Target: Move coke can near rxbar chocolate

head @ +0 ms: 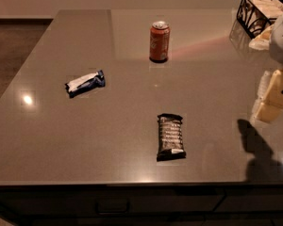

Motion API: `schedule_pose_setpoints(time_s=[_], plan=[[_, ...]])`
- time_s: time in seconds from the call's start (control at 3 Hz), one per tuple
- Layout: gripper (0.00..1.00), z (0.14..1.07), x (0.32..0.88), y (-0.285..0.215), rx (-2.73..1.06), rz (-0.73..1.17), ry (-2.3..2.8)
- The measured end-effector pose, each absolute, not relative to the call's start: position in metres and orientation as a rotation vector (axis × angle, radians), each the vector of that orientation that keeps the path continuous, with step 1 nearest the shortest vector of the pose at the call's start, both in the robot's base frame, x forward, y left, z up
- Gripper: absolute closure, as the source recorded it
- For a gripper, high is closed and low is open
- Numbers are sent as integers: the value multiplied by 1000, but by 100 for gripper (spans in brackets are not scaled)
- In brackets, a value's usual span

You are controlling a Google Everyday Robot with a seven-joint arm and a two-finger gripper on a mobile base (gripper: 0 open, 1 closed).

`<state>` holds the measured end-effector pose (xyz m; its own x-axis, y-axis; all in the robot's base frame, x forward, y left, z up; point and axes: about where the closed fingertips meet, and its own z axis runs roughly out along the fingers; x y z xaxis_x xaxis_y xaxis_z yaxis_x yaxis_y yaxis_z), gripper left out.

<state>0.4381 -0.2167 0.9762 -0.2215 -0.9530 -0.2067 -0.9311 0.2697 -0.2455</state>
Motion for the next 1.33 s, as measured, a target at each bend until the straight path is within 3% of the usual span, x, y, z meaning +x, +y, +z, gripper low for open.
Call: schedule_pose_setpoints(time_s=[0.67,1.33], plan=[[0,978,458,-217,-1628,-78,2258],[0,968,559,-196,-1334,41,2305]])
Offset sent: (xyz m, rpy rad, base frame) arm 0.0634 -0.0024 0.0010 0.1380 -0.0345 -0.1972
